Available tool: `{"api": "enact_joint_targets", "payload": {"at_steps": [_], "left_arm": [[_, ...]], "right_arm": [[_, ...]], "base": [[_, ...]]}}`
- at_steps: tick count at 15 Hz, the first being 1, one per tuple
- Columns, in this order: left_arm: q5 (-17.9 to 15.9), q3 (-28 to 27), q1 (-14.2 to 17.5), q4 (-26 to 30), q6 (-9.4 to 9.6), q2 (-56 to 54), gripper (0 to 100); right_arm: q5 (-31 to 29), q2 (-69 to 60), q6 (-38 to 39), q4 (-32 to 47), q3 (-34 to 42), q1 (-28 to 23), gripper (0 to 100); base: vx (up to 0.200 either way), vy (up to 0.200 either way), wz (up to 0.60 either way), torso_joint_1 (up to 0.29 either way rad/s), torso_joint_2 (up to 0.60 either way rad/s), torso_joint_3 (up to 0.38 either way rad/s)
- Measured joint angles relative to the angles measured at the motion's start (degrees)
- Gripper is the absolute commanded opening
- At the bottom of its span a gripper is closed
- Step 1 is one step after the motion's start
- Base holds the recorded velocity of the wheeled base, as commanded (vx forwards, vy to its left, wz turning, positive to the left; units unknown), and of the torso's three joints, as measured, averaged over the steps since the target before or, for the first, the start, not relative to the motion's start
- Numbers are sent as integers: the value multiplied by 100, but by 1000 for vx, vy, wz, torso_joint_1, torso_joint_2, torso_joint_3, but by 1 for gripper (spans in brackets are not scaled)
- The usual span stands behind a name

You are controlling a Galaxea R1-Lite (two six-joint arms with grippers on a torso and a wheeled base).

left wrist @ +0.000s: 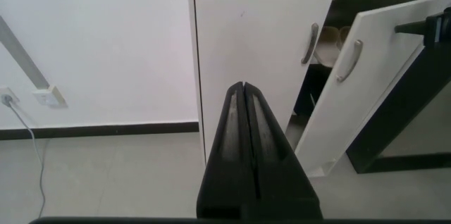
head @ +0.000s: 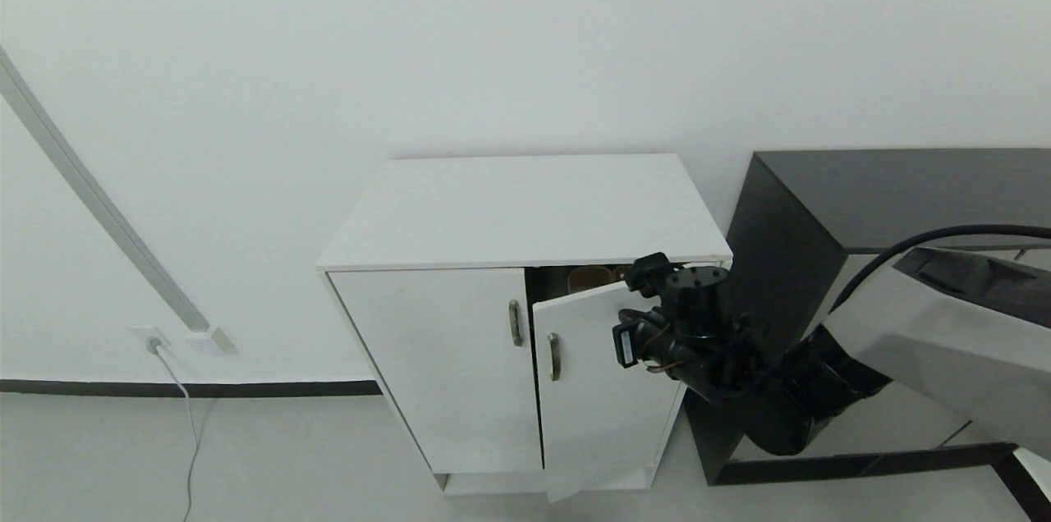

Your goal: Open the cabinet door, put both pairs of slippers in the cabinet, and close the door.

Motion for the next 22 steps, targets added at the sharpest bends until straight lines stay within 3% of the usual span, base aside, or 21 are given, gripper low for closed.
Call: {"api": "enact_joint_targets", "payload": {"at_steps": [12,22], "left_arm": [[-2,0,0,0,0,0,0],[-2,0,0,2,0,0,0]], "right_arm": [[1,533,-13,134,-950,-146,0],[0,569,-9,257,-1091,-195,0]], "base": [[0,0,0,0,0,0],[0,0,0,0,0,0]]}}
